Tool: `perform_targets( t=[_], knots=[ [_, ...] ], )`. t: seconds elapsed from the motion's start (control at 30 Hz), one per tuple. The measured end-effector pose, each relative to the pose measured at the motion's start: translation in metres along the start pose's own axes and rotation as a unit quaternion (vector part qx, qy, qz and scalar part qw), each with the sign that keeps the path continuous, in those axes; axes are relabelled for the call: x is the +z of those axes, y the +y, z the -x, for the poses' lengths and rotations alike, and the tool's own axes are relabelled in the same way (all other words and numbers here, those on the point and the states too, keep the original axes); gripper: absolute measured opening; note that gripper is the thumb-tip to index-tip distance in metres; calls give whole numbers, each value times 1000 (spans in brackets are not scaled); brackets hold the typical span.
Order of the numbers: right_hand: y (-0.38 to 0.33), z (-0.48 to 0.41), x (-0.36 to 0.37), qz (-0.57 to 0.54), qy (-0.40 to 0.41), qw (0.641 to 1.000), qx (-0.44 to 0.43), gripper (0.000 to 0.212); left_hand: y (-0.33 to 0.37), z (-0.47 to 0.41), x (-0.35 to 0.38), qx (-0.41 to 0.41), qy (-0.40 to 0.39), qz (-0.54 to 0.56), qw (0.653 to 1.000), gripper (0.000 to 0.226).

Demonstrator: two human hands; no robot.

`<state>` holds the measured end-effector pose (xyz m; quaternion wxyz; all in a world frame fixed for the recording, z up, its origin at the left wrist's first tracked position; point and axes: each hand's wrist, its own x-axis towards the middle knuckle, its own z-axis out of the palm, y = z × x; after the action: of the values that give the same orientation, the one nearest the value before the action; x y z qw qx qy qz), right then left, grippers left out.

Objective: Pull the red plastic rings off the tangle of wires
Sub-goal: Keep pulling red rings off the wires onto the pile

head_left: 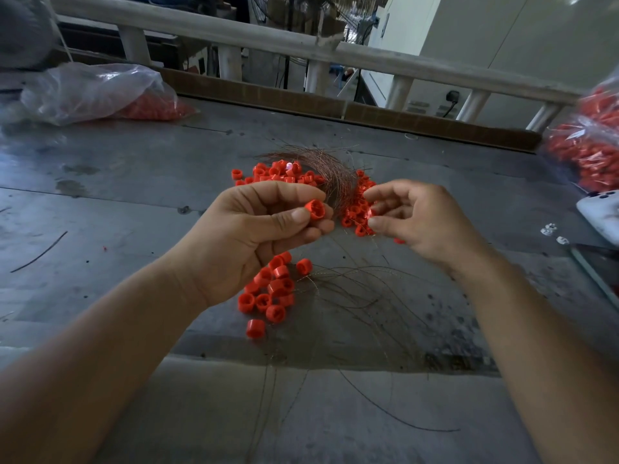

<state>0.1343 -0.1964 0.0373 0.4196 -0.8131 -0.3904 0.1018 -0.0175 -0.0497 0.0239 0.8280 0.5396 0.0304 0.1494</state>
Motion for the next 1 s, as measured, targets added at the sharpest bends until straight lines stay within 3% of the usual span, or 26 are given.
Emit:
perform_targets(
  t=[0.1, 0.2, 0.7, 1.0],
  knots=[
    [-12, 7, 3, -168, -16, 985, -23, 23, -2, -1, 0, -3, 19, -35, 999, 21],
    [-20, 12, 9, -235, -43, 970, -39, 21, -5, -1, 1, -8, 42, -69, 997, 21],
    [-27, 22, 32, -130, 2, 977, -170, 18, -6, -2, 5, 0, 56, -102, 993, 20],
    [-25, 21, 34, -114, -2, 979, -170, 29, -4, -1, 6, 4, 71, -105, 992, 20]
  ],
)
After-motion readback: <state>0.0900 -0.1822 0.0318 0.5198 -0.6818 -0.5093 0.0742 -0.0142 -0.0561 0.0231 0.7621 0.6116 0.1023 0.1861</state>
